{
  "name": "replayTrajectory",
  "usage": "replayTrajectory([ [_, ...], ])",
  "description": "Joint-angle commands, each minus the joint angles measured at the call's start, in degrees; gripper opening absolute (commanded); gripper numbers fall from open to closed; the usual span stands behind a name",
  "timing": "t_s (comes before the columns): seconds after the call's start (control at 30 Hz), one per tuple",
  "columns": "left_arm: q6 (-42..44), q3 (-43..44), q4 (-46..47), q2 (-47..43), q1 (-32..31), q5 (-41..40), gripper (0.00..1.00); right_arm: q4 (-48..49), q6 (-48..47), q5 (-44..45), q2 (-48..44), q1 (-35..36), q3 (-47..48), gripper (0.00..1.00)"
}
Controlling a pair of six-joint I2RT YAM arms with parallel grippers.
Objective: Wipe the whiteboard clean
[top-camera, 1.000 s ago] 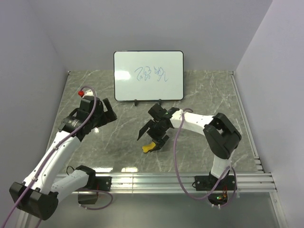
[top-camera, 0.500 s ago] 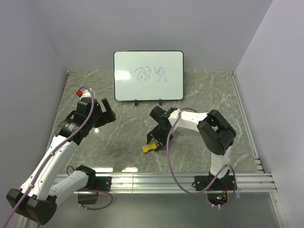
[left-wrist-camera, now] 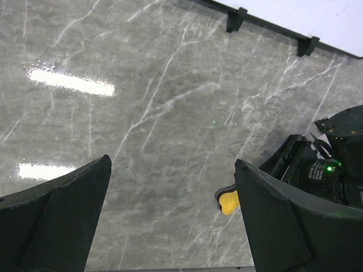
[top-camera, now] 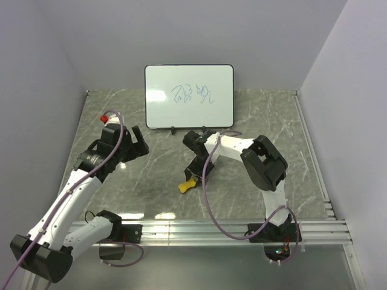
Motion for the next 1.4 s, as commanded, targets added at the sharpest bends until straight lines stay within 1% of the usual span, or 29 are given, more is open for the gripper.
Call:
replayTrajectory([
  [0.0,1.27,-0.79,1.52,0.08,-0.28,-0.13,0.97,-3.72,-2.1,2.81,-0.86,-1.17,0.7,0.11],
  [0.03,1.27,-0.97,1.52,0.16,-0.28,0.04,0.97,-4.34,-2.88,5.08,-1.22,-1.7,0.78,0.08],
  [0.07,1.27,-0.97,1.52,0.16,-0.28,0.04,0.97,-5.13,-5.33,6.75,-2.0,-2.31,1.13,0.0],
  [0.1,1.35,-0.88,1.43,0.25,-0.28,0.04,0.97,-7.57,-7.18,8.95,-2.36,-3.8,2.7,0.0],
  [0.13,1.35,-0.71,1.17,0.34,-0.28,-0.05,0.97,-9.34,-11.72,15.32,-2.54,-4.69,3.76,0.0],
  [0.2,1.44,-0.35,0.82,0.95,-0.28,-0.22,0.97,-13.89,-16.75,22.38,-3.41,-6.18,6.66,0.0],
  [0.23,1.53,-0.01,0.47,1.22,-0.28,-0.22,0.97,-15.05,-21.04,25.63,-3.68,-8.1,7.28,0.0],
  [0.27,1.53,0.0,0.38,1.48,-0.28,-0.14,0.97,-15.59,-23.09,31.5,-4.9,-9.17,7.38,0.0],
  [0.3,1.44,0.09,0.47,1.74,-0.28,-0.13,0.96,-14.81,-25.11,33.47,-5.69,-10.39,6.94,0.0],
  [0.37,1.09,0.26,0.2,2.27,-0.28,0.21,0.96,-11.83,-31.26,36.46,-8.06,-13.56,5.28,0.0],
  [0.4,1.09,0.26,0.12,2.36,-0.28,0.3,0.96,-7.2,-33.63,36.83,-8.68,-14.27,4.83,0.0],
  [0.43,0.92,0.44,-0.06,2.54,-0.28,0.22,0.96,-5.15,-37.66,37.26,-9.13,-14.97,4.65,0.0],
  [0.47,0.65,0.44,-0.32,2.8,-0.28,0.04,0.96,-3.31,-39.7,37.44,-9.3,-15.06,4.65,0.0],
  [0.5,0.56,0.79,-0.59,3.06,-0.28,-0.05,0.96,-0.16,-41.63,36.92,-9.13,-15.07,4.74,0.0],
  [0.57,0.21,1.23,-1.2,3.59,-0.28,-0.05,0.96,2.06,-45.33,35.52,-8.52,-15.07,4.48,0.0],
  [0.6,-0.05,1.58,-1.38,3.77,-0.28,0.04,0.96,4.6,-46.56,33.07,-8.25,-15.07,4.13,0.0],
  [0.67,-0.67,1.58,-1.38,3.77,-0.28,0.3,0.96,6.46,-48.68,31.74,-7.73,-14.98,2.99,0.21],
  [0.7,-0.84,1.49,-1.2,3.68,-0.28,0.74,0.96,7.42,-49.47,30.95,-7.38,-14.89,2.98,0.42],
  [0.73,-1.28,1.49,-1.2,3.68,-0.28,1.01,0.96,7.52,-49.74,31.03,-7.11,-14.98,2.98,0.5],
  [0.8,-1.46,1.58,-1.12,3.85,-0.28,1.45,0.96,8.13,-50.26,31.03,-6.76,-14.89,2.81,0.58],
  [0.83,-1.55,1.58,-1.03,3.86,-0.28,1.53,0.96,8.31,-50.7,31.29,-7.37,-14.89,2.63,0.66],
  [0.93,-1.02,2.11,-0.68,4.12,-0.28,1.97,0.96,9.1,-51.41,31.03,-8.51,-14.89,2.1,0.72],
  [1.03,0.38,3.42,-0.15,5.26,-0.28,3.46,0.97,9.28,-50.97,30.42,-10.27,-14.98,1.84,0.73],
  [1.2,1.0,7.72,0.11,9.56,-0.28,4.0,0.97,10.68,-47.46,26.38,-13.7,-14.89,-0.88,0.73],
  [1.27,1.26,9.13,0.55,11.4,-0.36,3.91,0.97,11.21,-46.14,25.67,-14.23,-14.98,-2.81,0.71],
  [1.37,1.53,11.86,0.38,14.04,-0.19,4.08,0.97,13.23,-43.5,22.25,-14.14,-14.63,-5.97,0.68],
])
